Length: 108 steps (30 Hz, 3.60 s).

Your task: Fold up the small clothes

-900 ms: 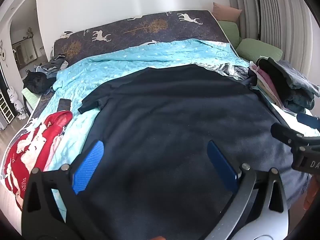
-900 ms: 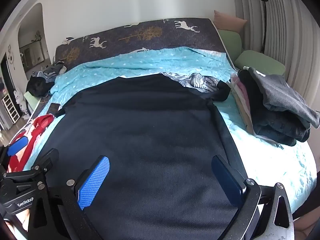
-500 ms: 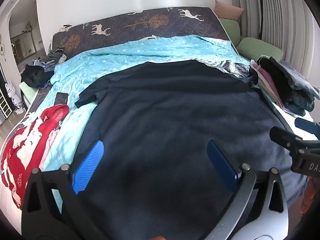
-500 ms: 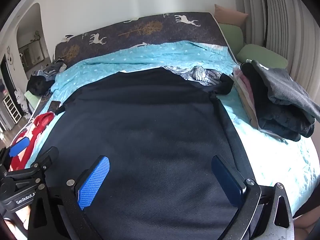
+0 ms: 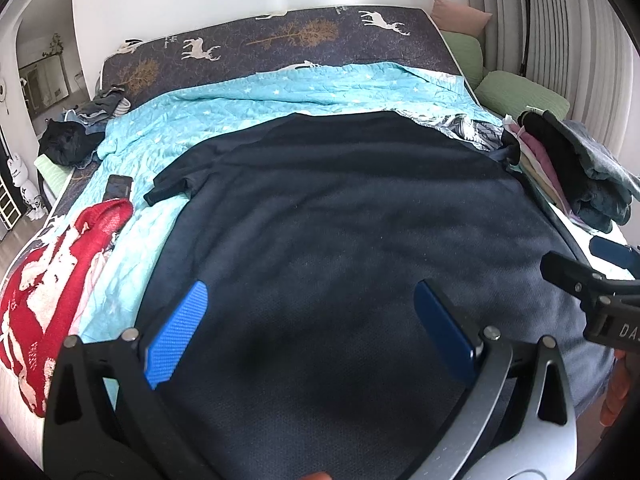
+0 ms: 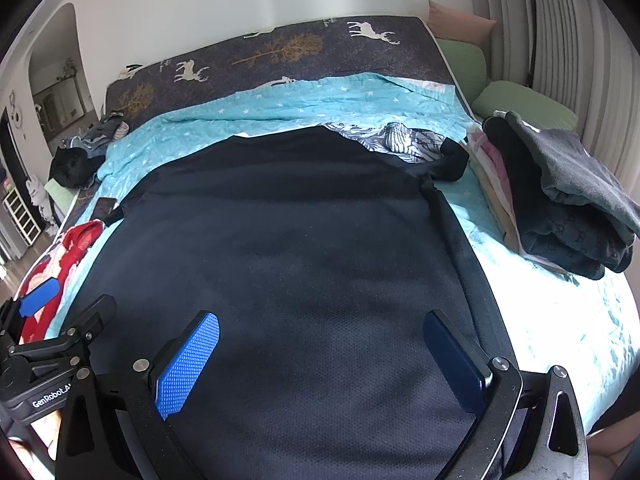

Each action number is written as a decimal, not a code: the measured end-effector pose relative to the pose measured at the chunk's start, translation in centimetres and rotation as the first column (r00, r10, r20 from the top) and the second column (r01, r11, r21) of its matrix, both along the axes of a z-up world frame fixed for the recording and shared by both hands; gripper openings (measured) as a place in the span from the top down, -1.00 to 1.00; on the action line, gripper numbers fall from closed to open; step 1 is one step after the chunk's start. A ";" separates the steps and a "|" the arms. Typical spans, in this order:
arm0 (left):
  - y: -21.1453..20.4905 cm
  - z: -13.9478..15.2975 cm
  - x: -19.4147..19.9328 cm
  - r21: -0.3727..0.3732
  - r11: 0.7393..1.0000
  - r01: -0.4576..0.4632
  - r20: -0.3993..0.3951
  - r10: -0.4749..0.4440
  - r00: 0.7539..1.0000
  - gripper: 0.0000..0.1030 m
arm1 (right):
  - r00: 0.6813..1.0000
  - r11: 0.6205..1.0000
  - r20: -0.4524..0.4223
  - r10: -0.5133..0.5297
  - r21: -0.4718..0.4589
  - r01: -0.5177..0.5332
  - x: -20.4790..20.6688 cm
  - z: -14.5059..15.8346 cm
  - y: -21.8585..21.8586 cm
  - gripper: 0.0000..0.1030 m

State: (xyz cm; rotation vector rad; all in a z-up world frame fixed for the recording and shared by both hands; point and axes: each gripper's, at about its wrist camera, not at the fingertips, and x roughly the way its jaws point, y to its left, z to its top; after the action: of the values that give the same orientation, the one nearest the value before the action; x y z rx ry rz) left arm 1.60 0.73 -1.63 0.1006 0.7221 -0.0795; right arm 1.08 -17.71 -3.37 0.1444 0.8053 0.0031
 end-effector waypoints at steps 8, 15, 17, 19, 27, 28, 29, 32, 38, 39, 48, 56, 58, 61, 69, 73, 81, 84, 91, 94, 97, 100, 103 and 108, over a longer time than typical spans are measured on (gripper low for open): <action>0.0 -0.8 0.1 0.021 1.000 0.014 -0.024 -0.013 1.000 -1.00 | 1.000 1.000 -0.018 0.002 0.004 -0.002 0.1 -0.4 0.1 -1.00; 0.1 -1.0 0.1 -0.001 1.000 0.024 -0.056 -0.024 0.998 -1.00 | 1.000 1.000 -0.030 -0.008 0.014 0.008 0.1 -0.7 -0.3 -1.00; 0.3 -1.1 0.2 -0.014 1.000 0.024 -0.064 -0.025 0.998 -0.99 | 1.000 1.000 -0.030 -0.005 0.015 0.005 0.1 -0.8 -0.3 -1.00; 0.3 -1.1 0.3 -0.003 1.000 0.022 -0.069 -0.022 0.997 -1.00 | 1.000 1.000 -0.028 -0.001 0.016 0.002 0.2 -0.8 -0.2 -1.00; -0.2 -1.1 0.1 0.043 0.998 0.039 -0.076 -0.036 0.996 -1.00 | 1.000 1.000 -0.031 0.004 0.018 -0.004 0.3 -0.8 0.0 -1.00; -0.2 -1.2 0.1 0.047 0.998 0.041 -0.081 -0.037 0.996 -1.00 | 0.999 1.000 -0.032 0.003 0.015 -0.002 0.3 -0.8 0.1 -1.00; -0.3 -1.2 0.2 0.049 0.998 0.044 -0.086 -0.039 0.996 -1.00 | 1.000 1.000 -0.029 0.002 0.000 -0.002 0.2 -0.8 0.2 -1.00; -0.3 -1.3 0.2 0.056 0.997 0.050 -0.099 -0.044 0.994 -1.00 | 1.000 0.999 -0.015 0.009 -0.045 -0.010 0.2 -0.8 0.7 -1.00; -0.4 -1.3 0.3 0.025 0.998 0.050 -0.077 -0.047 0.996 -1.00 | 1.000 0.998 -0.009 0.027 -0.054 -0.028 0.3 -0.8 1.0 -1.00; -0.4 -1.4 0.2 0.025 0.998 0.054 -0.075 -0.052 0.996 -1.00 | 1.000 0.998 -0.011 0.026 -0.054 -0.027 0.3 -0.8 0.9 -1.00; -0.5 -1.4 0.3 0.009 0.997 0.072 -0.078 -0.071 0.994 -1.00 | 0.999 0.998 -0.025 0.023 -0.061 -0.025 0.6 -1.2 1.0 -1.00; 0.1 -1.3 0.9 -0.019 0.998 0.057 -0.077 -0.059 0.995 -1.00 | 0.999 0.997 -0.034 0.028 -0.068 -0.030 1.1 -1.3 1.2 -1.00; 0.3 -1.3 1.1 -0.017 0.998 0.054 -0.074 -0.056 0.996 -1.00 | 0.999 0.997 -0.035 0.031 -0.071 -0.034 1.3 -1.4 1.3 -1.00; 0.5 -1.3 1.4 -0.013 0.999 0.048 -0.075 -0.049 0.996 -1.00 | 0.998 0.996 -0.039 0.040 -0.074 -0.043 1.6 -1.4 1.5 -1.00; 4.2 -0.1 4.4 -0.150 0.988 0.041 -0.095 -0.055 0.994 -1.00 | 0.996 0.990 -0.047 0.074 -0.116 -0.079 3.8 -1.0 2.1 -1.00; 8.2 0.5 7.6 -0.165 0.983 -0.082 -0.093 0.067 0.993 -0.99 | 0.993 0.987 -0.067 0.102 -0.116 -0.110 6.3 -0.4 2.6 -1.00; 18.6 -2.0 14.7 -0.332 0.882 -0.335 -0.258 0.257 0.931 -0.99 | 0.981 0.971 -0.081 0.175 -0.150 -0.185 9.4 -0.7 6.0 -1.00; 21.0 -3.1 17.2 -0.440 0.811 -0.385 -0.332 0.251 0.909 -0.97 | 0.969 0.959 -0.094 0.230 -0.149 -0.242 11.0 -0.7 7.5 -1.00; 22.5 -5.8 24.4 -0.512 0.735 -0.445 -0.462 0.200 0.864 -0.75 | 0.959 0.944 -0.094 0.269 -0.175 -0.281 14.8 -0.1 11.0 -1.00; 23.3 -7.0 26.0 -0.569 0.664 -0.484 -0.502 0.185 0.845 -0.61 | 0.950 0.936 -0.101 0.295 -0.170 -0.309 14.8 -0.4 12.0 -1.00; 23.7 -7.3 26.8 -0.581 0.643 -0.499 -0.492 0.211 0.845 -0.60 | 0.942 0.921 -0.131 0.308 -0.206 -0.329 15.2 -1.2 13.0 -1.00; 23.9 -7.4 27.5 -0.592 0.636 -0.495 -0.485 0.209 0.849 -0.33 | 0.940 0.915 -0.158 0.304 -0.225 -0.334 16.0 -1.9 13.2 -1.00; 24.3 -7.6 28.5 -0.614 0.628 -0.478 -0.484 0.180 0.857 0.58 | 0.934 0.912 -0.177 0.310 -0.221 -0.345 17.4 -1.9 13.5 -1.00; 24.3 -6.7 30.2 -0.590 0.662 -0.463 -0.457 0.199 0.867 0.88 | 0.937 0.905 -0.152 0.314 -0.251 -0.344 19.1 -1.0 14.3 -1.00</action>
State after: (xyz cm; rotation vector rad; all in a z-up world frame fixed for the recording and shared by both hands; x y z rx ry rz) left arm 31.82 25.02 -8.37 -0.7974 1.0270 -0.0007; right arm 20.21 -3.40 -4.40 -0.2587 0.9225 0.2050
